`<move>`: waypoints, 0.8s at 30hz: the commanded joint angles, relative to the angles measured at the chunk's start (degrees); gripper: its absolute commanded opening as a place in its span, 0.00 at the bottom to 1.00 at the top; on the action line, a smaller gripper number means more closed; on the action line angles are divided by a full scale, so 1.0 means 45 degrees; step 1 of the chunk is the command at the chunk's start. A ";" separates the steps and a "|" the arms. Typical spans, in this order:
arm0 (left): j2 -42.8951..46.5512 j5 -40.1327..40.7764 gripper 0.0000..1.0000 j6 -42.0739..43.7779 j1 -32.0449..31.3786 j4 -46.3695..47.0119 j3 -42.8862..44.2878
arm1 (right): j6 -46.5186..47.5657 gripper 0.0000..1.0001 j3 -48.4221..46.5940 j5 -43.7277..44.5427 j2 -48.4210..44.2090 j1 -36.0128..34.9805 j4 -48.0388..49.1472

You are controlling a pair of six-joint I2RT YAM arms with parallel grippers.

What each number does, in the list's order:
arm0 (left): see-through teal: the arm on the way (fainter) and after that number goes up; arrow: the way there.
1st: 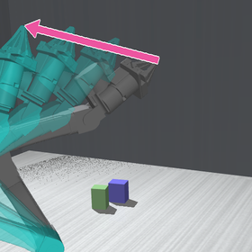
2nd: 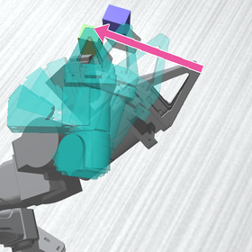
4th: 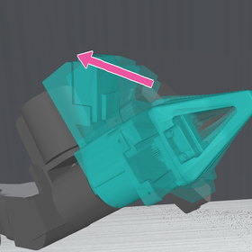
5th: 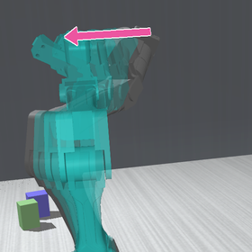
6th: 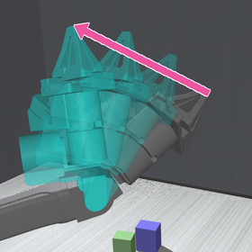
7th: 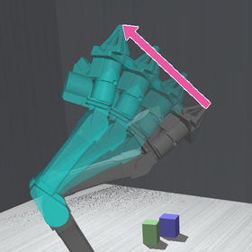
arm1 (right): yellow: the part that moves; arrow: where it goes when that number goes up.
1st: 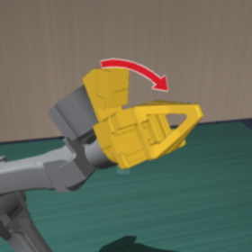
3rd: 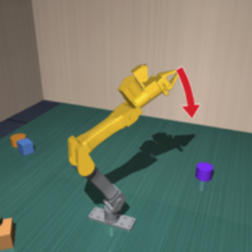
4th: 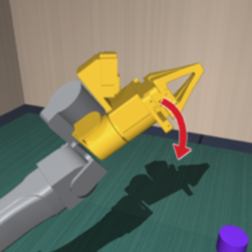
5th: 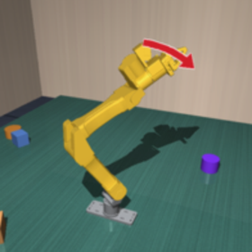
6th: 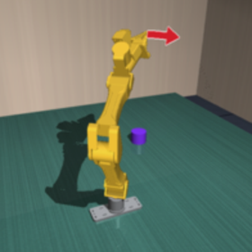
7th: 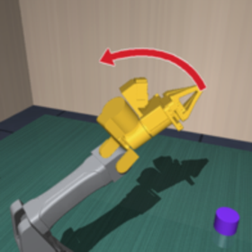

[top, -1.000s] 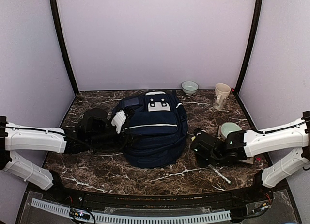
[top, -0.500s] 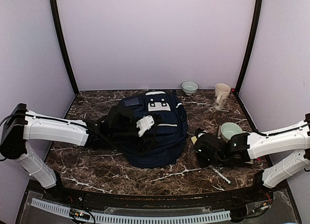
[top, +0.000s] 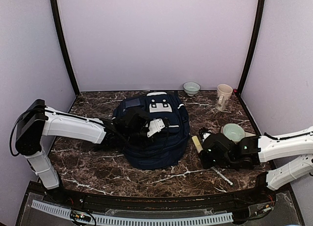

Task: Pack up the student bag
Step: Pick up the upper front pocket of the student bag, then place the pen in the upper front pocket of the bag.

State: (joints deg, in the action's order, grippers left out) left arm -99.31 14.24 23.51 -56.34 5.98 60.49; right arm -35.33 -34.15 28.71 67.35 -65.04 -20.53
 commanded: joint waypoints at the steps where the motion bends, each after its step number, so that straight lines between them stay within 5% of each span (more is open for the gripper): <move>1: 0.0385 0.0210 0.04 0.0006 0.0175 0.0348 -0.0102 | 0.0579 0.00 0.0136 -0.0515 -0.0496 0.0116 0.1341; 24: 0.2036 -0.2675 0.00 -0.3281 0.2269 0.0909 -0.0994 | 0.7400 0.00 -0.0267 0.0253 0.0888 0.0127 0.5014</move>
State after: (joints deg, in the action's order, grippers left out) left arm -93.08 3.57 13.02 -48.40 9.80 57.04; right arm -10.66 -34.15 27.94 68.69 -64.75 -3.84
